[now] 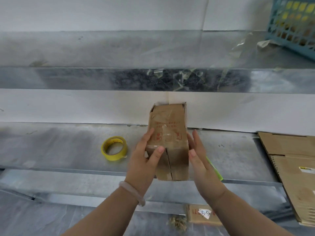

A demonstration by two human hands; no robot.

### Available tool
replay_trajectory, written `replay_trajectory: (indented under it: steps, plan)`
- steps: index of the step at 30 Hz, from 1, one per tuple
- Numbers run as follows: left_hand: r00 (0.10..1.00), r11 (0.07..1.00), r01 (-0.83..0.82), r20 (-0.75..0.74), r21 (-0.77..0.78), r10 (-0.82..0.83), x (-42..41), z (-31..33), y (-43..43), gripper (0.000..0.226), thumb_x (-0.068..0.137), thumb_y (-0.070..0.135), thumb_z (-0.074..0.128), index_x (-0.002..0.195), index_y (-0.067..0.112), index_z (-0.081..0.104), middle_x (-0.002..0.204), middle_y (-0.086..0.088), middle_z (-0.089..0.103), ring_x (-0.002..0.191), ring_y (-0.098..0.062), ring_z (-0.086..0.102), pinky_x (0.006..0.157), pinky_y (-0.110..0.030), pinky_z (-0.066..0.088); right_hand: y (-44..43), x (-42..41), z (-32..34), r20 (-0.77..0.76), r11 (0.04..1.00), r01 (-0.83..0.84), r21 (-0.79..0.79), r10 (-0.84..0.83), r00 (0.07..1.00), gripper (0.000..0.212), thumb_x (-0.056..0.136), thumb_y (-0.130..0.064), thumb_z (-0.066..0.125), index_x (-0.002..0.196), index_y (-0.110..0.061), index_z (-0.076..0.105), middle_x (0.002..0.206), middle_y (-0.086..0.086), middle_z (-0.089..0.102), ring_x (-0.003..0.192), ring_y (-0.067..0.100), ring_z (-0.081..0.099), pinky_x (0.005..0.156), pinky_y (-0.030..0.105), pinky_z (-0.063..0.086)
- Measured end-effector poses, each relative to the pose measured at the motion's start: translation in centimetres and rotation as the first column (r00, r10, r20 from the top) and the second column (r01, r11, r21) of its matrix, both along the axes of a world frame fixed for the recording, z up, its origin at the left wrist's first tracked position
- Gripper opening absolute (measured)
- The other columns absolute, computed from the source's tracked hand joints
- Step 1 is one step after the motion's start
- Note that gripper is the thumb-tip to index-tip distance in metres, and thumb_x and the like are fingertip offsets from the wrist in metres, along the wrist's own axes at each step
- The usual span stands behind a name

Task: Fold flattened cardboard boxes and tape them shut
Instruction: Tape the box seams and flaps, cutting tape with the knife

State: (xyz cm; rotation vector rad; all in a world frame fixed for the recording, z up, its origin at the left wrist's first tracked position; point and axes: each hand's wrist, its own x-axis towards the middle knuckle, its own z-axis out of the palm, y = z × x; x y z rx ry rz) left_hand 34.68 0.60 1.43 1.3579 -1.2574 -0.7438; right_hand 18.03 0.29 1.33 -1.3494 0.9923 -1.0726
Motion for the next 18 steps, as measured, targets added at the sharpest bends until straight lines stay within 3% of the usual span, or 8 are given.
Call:
replay_trajectory:
  steps: [2, 5, 7, 8, 11, 14, 16, 18]
  plan:
    - [0.994, 0.996, -0.092, -0.068, -0.016, 0.091, 0.6, 0.7, 0.1, 0.032, 0.091, 0.024, 0.063, 0.117, 0.040, 0.055, 0.107, 0.020, 0.064, 0.098, 0.008, 0.059, 0.084, -0.015, 0.049, 0.0, -0.9, 0.7, -0.092, 0.995, -0.076, -0.062, 0.071, 0.993, 0.070, 0.087, -0.057, 0.051, 0.149, -0.049, 0.021, 0.153, -0.026, 0.032, 0.141, -0.004, 0.030, 0.115, 0.027, 0.032]
    - [0.929, 0.986, -0.145, -0.331, 0.086, 0.165, 1.2, 2.0, 0.7, 0.016, 0.095, 0.032, 0.055, 0.109, 0.034, 0.063, 0.100, 0.018, 0.067, 0.097, -0.005, 0.063, 0.073, -0.039, 0.059, 0.5, -2.4, 1.2, -0.376, 0.966, -0.185, -0.178, 0.107, 0.920, 0.080, 0.083, -0.061, 0.057, 0.151, -0.048, 0.016, 0.154, -0.029, 0.023, 0.139, -0.004, 0.029, 0.111, 0.023, 0.038]
    - [0.861, 0.975, -0.155, -0.462, 0.160, 0.212, 1.4, 2.6, 0.9, 0.019, 0.097, 0.036, 0.048, 0.107, 0.031, 0.063, 0.104, 0.010, 0.066, 0.098, -0.009, 0.062, 0.061, -0.033, 0.059, 0.8, -3.4, 0.9, -0.580, 0.912, -0.193, -0.362, -0.058, 0.812, 0.086, 0.079, -0.066, 0.059, 0.151, -0.048, 0.015, 0.156, -0.029, 0.018, 0.140, 0.000, 0.028, 0.109, 0.027, 0.036]
    - [0.833, 0.969, -0.158, -0.501, 0.192, 0.235, 1.4, 2.7, 1.1, 0.022, 0.097, 0.038, 0.046, 0.108, 0.029, 0.063, 0.108, 0.005, 0.066, 0.101, -0.013, 0.062, 0.059, -0.032, 0.058, 0.9, -3.7, 0.7, -0.612, 0.874, -0.176, -0.452, -0.161, 0.774, 0.086, 0.077, -0.068, 0.060, 0.149, -0.047, 0.019, 0.156, -0.027, 0.019, 0.140, 0.002, 0.028, 0.108, 0.027, 0.034]
    - [0.748, 0.947, -0.166, -0.590, 0.275, 0.303, 1.0, 2.1, 1.6, 0.028, 0.097, 0.044, 0.044, 0.108, 0.025, 0.062, 0.112, -0.003, 0.066, 0.105, -0.026, 0.063, 0.067, -0.043, 0.059, 0.9, -4.1, 0.6, -0.503, 0.823, 0.026, -0.567, -0.371, 0.781, 0.083, 0.072, -0.067, 0.064, 0.144, -0.050, 0.026, 0.154, -0.016, 0.028, 0.139, 0.003, 0.028, 0.108, 0.025, 0.028]
    - [0.712, 0.934, -0.147, -0.621, 0.325, 0.329, 0.3, 1.5, 1.9, 0.028, 0.099, 0.042, 0.043, 0.100, 0.021, 0.062, 0.105, -0.005, 0.066, 0.101, -0.030, 0.065, 0.064, -0.045, 0.059, 0.6, -3.4, 0.8, -0.304, 0.873, 0.259, -0.412, -0.400, 0.864, 0.073, 0.070, -0.064, 0.064, 0.133, -0.062, 0.029, 0.149, -0.018, 0.034, 0.137, 0.005, 0.034, 0.111, 0.038, 0.038]
    - [0.775, 0.925, -0.198, -0.526, 0.324, 0.350, 0.2, 1.0, 2.0, 0.028, 0.101, 0.041, 0.042, 0.092, 0.023, 0.061, 0.097, -0.001, 0.063, 0.096, -0.024, 0.062, 0.067, -0.049, 0.059, 0.5, -3.0, 1.1, -0.303, 0.909, 0.261, -0.324, -0.361, 0.882, 0.066, 0.073, -0.065, 0.059, 0.132, -0.062, 0.030, 0.148, -0.020, 0.036, 0.135, 0.003, 0.037, 0.112, 0.043, 0.038]
    - [0.895, 0.927, -0.276, -0.283, 0.254, 0.344, 0.8, 0.4, 2.0, 0.030, 0.099, 0.045, 0.042, 0.084, 0.027, 0.061, 0.092, 0.004, 0.061, 0.093, -0.019, 0.057, 0.081, -0.050, 0.055, 0.3, -3.0, 1.8, -0.335, 0.913, 0.240, -0.329, -0.350, 0.875, 0.062, 0.079, -0.061, 0.056, 0.134, -0.060, 0.027, 0.150, -0.020, 0.036, 0.135, -0.002, 0.034, 0.115, 0.034, 0.033]
